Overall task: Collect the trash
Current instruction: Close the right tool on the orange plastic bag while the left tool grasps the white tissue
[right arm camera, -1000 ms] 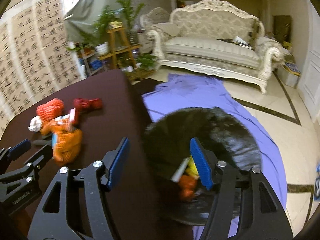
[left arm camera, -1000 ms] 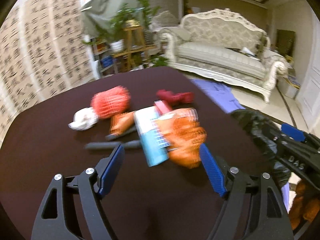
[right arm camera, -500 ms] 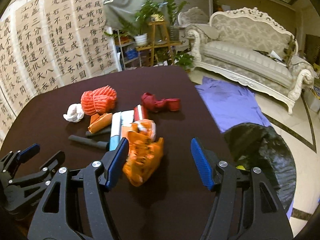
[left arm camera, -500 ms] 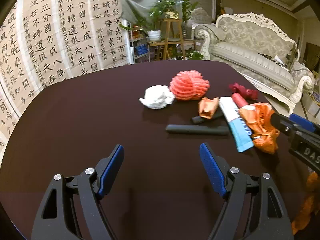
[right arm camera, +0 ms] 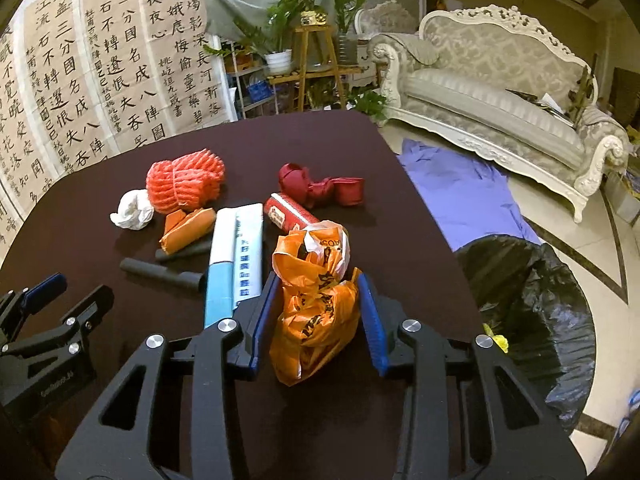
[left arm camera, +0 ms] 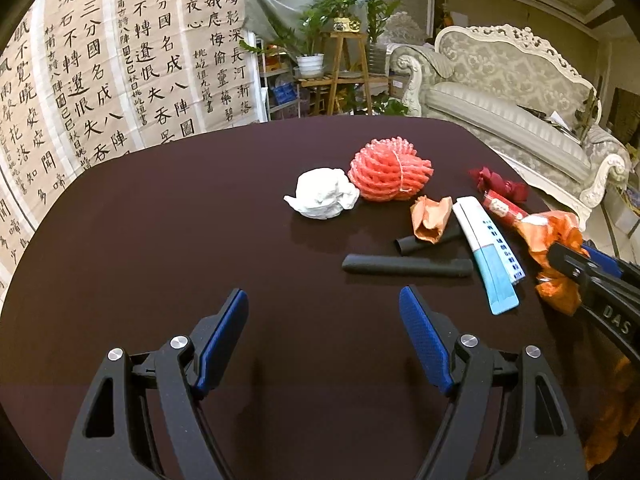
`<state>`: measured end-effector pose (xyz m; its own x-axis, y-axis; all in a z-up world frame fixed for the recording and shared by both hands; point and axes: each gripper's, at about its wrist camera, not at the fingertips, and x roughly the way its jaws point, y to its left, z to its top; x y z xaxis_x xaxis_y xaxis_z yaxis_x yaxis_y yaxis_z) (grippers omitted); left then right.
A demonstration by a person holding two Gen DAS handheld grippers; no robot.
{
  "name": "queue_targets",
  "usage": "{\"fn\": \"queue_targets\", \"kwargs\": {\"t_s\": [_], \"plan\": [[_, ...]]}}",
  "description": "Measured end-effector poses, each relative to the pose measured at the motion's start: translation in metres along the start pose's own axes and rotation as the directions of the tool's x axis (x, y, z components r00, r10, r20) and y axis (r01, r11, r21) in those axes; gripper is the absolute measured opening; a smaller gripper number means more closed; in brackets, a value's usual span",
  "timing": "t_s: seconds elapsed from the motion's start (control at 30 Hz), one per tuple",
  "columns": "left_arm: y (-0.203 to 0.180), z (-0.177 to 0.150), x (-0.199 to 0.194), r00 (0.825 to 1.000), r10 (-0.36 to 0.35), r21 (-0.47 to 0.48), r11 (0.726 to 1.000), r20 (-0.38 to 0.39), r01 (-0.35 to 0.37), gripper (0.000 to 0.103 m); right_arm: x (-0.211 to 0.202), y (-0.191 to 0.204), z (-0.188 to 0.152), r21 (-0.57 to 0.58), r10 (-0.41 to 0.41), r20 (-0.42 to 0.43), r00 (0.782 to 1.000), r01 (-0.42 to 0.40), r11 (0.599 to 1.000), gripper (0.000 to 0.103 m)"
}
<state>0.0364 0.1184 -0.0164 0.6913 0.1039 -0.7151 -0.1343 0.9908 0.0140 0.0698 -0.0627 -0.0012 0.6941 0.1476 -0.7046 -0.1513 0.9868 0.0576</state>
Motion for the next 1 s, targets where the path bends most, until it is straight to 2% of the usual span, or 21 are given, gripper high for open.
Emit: {"fn": "queue_targets", "kwargs": {"t_s": [0.27, 0.43, 0.63, 0.77, 1.0], "plan": [[0.006, 0.016, 0.010, 0.999, 0.035, -0.003, 0.999, 0.018, -0.035, 0.076, 0.012, -0.018, 0.010, 0.015, -0.022, -0.007, 1.000, 0.022, 1.000, 0.038], [0.013, 0.026, 0.019, 0.999, 0.041, -0.016, 0.999, 0.012, -0.041, 0.076, 0.010, -0.018, 0.012, 0.020, -0.008, -0.007, 1.000, 0.008, 1.000, 0.038], [0.016, 0.026, 0.021, 0.999, 0.042, -0.022, 0.999, 0.009, -0.041, 0.076, 0.000, -0.013, 0.006, 0.007, -0.001, -0.009, 1.000, 0.001, 1.000, 0.038], [0.017, 0.024, 0.020, 0.999, 0.040, -0.020, 0.999, 0.008, -0.039, 0.076, -0.003, -0.015, 0.003, 0.002, -0.036, -0.003, 0.999, 0.036, 0.999, 0.038], [0.012, 0.024, 0.026, 0.999, 0.047, -0.009, 0.999, 0.012, -0.047, 0.076, 0.012, -0.023, 0.007, 0.018, -0.053, -0.023, 0.998, 0.054, 0.998, 0.038]]}}
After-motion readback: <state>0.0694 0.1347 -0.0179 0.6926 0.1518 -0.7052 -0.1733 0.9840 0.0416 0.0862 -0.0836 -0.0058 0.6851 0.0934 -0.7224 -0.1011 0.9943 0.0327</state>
